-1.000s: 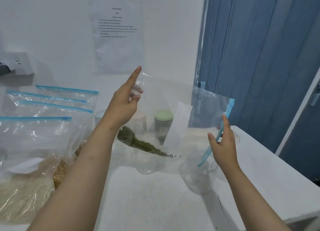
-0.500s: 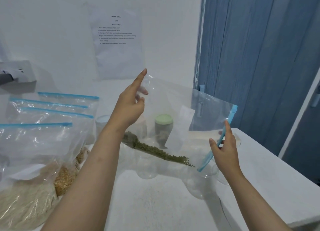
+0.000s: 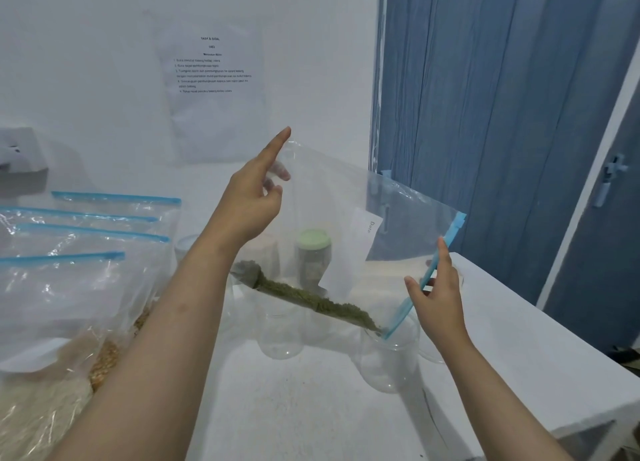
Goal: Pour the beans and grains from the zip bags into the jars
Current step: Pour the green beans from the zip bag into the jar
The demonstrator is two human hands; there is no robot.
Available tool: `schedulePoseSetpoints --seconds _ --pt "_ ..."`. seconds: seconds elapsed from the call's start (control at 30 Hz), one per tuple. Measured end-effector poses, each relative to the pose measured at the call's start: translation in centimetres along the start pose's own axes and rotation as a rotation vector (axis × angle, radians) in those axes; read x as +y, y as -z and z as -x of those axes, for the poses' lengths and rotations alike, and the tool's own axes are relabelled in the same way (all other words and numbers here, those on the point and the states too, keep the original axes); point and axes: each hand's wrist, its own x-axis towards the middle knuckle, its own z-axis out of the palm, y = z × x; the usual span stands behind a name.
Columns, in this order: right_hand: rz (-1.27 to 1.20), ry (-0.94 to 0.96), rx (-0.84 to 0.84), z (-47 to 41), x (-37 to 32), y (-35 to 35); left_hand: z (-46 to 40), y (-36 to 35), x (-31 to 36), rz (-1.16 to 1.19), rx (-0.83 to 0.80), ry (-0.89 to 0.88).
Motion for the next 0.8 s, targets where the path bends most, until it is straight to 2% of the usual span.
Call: schedulePoseSetpoints --seconds 0.27,0.53,0.8 --pt "0.167 0.074 -0.043 0.6 -0.8 0.6 0.2 -0.3 0.2 -0.020 -0.013 -0.003" --pt "0.384 0.114 0.029 1.2 -1.5 0.9 0.1 -0.8 0.8 -0.026 -0.031 -0.023" --pt "0.414 0.387 0.065 0.7 -4.6 0.7 0.0 -1.4 1.1 -0.025 -0.053 -0.049"
